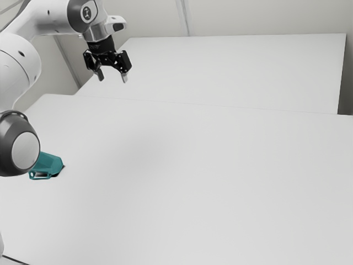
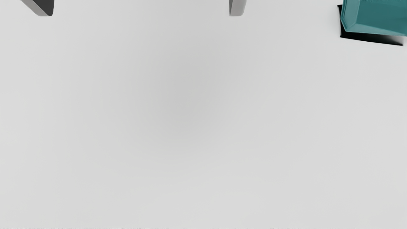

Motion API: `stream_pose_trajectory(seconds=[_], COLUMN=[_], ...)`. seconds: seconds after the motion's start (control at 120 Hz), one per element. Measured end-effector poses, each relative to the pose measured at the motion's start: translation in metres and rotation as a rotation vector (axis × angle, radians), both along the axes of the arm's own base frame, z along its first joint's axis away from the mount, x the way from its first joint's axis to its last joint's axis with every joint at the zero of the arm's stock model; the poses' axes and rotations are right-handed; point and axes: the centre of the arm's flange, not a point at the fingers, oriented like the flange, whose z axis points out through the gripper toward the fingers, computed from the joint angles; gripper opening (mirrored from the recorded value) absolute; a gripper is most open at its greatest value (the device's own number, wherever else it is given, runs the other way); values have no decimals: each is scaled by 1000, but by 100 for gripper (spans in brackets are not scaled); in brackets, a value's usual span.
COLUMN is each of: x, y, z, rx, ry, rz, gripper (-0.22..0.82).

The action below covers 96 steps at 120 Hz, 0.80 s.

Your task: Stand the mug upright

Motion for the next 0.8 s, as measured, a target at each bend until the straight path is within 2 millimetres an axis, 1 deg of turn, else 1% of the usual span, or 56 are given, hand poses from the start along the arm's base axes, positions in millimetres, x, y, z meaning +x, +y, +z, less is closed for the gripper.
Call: stream_pose_trajectory(seconds=[0.133,0.175,0.217,0.242,0.292,0.325,0.383,0.45,0.492,0.55,0.65,0.733,0.8], x=[-4,-10,-16,-22,-40,-52,-67,-83,-95,-111,-130,-151,-161], y=[2,3,2,6,23,35,60,102,130,164,209,250,273], z=[3,7,4,1,-8,-15,-23,-32,-36,-38,-40,-40,-49], rx=[18,31,36,35,28,23,23,6,-19,-53,-106,-162,-207], ry=[10,33,64,86,130,150,164,174,175,168,147,120,111], rz=[3,0,-4,2,23,35,57,105,140,175,204,237,240], gripper=[60,60,60,60,60,60,60,60,60,60,60,60,60])
